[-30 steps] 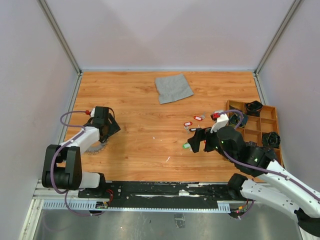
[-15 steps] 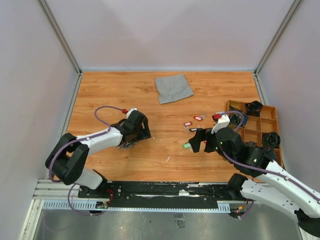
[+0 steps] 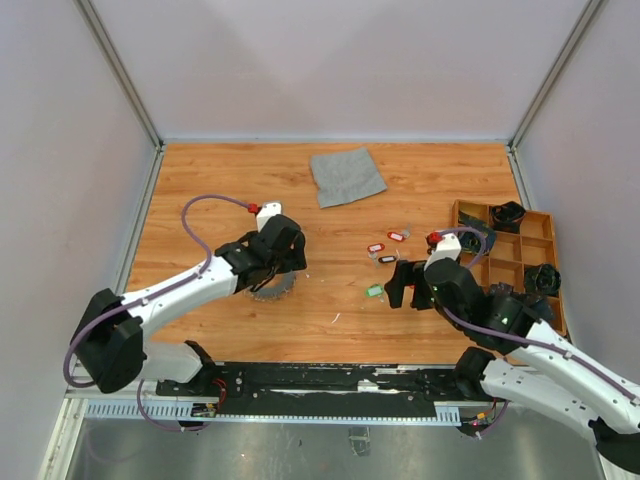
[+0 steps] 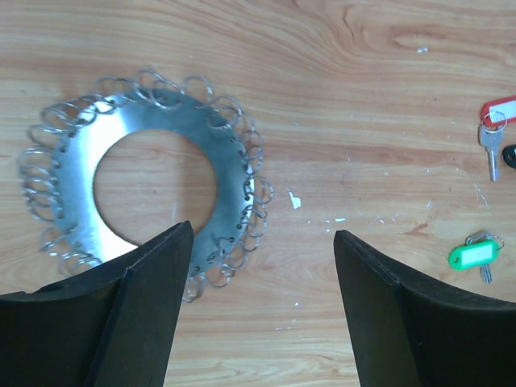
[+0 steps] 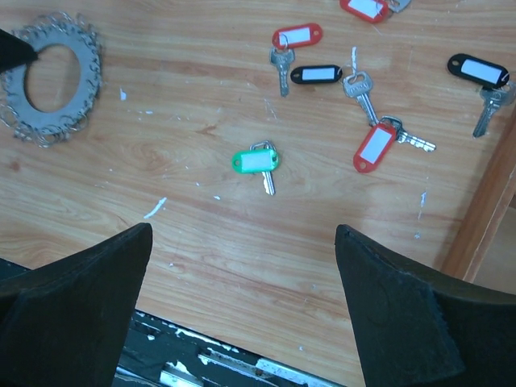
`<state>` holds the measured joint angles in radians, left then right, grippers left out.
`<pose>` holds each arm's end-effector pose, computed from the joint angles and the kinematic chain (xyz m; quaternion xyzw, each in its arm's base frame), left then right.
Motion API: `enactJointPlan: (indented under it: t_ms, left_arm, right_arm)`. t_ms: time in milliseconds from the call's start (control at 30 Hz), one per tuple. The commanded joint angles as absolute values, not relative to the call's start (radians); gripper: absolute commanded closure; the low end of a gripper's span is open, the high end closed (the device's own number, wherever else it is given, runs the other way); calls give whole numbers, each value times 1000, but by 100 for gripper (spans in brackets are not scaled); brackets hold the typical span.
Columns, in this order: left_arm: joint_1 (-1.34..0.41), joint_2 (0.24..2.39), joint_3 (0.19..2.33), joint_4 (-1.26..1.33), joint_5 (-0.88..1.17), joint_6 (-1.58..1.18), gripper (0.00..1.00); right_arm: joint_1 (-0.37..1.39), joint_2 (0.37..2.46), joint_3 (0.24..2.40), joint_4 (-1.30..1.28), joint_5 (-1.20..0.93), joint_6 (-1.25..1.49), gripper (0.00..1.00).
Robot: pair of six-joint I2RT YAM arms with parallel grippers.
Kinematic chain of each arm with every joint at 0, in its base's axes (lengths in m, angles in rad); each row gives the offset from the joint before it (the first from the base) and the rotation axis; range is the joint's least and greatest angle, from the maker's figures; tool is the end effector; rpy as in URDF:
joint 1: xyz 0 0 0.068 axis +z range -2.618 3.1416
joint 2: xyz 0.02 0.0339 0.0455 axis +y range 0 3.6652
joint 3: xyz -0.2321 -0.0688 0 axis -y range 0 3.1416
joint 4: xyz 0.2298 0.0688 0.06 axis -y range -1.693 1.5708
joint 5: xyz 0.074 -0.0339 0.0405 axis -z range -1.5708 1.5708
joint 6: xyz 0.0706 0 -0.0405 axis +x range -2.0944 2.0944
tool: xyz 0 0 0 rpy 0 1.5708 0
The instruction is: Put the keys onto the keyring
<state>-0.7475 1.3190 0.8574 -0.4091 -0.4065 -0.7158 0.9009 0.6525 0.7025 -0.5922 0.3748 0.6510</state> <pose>0.2273 -0.1727 0.1835 -0.0546 0.9210 -0.0833 0.3766 0.1331 0.1264 0.2537 -0.0157 0.8601 0.2227 0.4586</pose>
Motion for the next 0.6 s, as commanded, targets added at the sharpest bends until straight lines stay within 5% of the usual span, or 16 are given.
enactJointPlan:
  t_ms: [0, 200, 333, 567]
  left_arm:
    - [-743, 1239, 845, -493, -520, -669, 23]
    - [-666, 1102, 780, -543, -509, -684, 16]
    - [-593, 1003, 741, -566, -474, -674, 10]
    - [-575, 900, 748, -603, -418, -694, 3]
  right_arm:
    - [908, 712, 707, -604, 354, 618, 4]
    - [907, 868, 757, -548, 226, 549, 7]
    - [907, 1011, 832, -498, 108, 502, 27]
    - [907, 1280, 959, -348, -59, 479, 45]
